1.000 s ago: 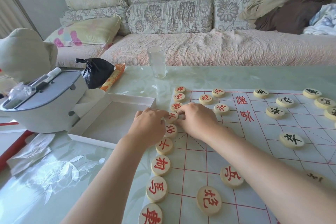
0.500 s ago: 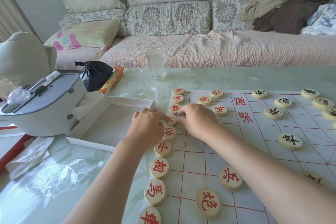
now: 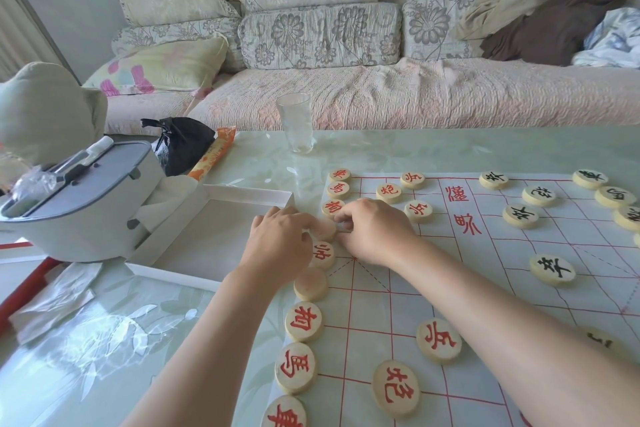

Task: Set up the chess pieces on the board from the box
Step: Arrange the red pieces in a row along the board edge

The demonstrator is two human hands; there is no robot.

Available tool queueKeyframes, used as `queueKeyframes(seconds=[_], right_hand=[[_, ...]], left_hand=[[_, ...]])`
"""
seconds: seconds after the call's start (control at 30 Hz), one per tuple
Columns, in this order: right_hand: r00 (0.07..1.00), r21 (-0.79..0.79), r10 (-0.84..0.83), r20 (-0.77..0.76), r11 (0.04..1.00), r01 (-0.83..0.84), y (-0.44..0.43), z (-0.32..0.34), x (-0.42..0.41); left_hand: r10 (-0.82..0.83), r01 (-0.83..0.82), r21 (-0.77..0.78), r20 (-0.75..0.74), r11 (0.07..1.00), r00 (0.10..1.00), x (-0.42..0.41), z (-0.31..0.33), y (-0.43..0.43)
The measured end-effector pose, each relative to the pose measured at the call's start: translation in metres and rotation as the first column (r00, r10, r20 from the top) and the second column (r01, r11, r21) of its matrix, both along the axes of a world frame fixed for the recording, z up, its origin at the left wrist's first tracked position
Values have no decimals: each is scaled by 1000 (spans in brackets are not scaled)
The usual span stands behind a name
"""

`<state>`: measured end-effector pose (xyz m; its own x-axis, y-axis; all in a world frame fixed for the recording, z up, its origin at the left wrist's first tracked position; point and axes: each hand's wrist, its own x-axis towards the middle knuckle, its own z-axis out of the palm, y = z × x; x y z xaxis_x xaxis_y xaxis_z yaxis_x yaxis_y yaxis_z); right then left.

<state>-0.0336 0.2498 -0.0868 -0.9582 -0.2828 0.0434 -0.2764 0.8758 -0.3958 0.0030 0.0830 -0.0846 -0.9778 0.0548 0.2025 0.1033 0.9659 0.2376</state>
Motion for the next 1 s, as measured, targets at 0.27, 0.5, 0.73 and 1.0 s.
queueKeyframes(seconds=[0.27, 0.5, 0.73, 1.0], right_hand=[[999, -65, 25, -43, 997, -28, 0, -5, 0], [1000, -62, 0, -31, 998, -2, 17, 13, -5], [998, 1, -66, 20, 998, 66, 103, 56, 6], [987, 225, -76, 143, 973, 42, 130, 42, 43]], left_hand=[[24, -25, 10, 33, 1000, 999, -2, -1, 2], [-3, 2, -14, -36, 1000, 999, 0, 8, 7], [-143, 136, 181, 23, 974, 989, 3, 18, 55], [-272, 240, 219, 131, 946, 953, 12, 3, 103]])
